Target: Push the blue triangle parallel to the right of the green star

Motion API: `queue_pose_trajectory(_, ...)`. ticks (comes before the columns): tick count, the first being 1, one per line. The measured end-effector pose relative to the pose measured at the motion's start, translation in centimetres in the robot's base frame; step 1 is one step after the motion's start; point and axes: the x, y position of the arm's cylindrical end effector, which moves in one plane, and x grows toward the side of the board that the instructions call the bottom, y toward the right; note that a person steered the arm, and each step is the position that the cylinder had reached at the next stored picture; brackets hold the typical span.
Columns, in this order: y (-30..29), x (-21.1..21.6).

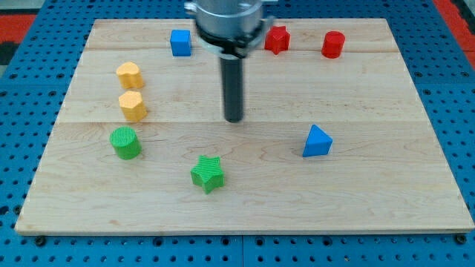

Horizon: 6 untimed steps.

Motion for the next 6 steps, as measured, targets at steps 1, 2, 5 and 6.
queue_pose_trajectory(1, 5.7, 0.1)
queue_pose_trajectory(2, 8.4, 4.4)
queue_pose_trajectory(5, 21.2, 6.6)
queue_pose_trajectory(6, 18.1, 9.6)
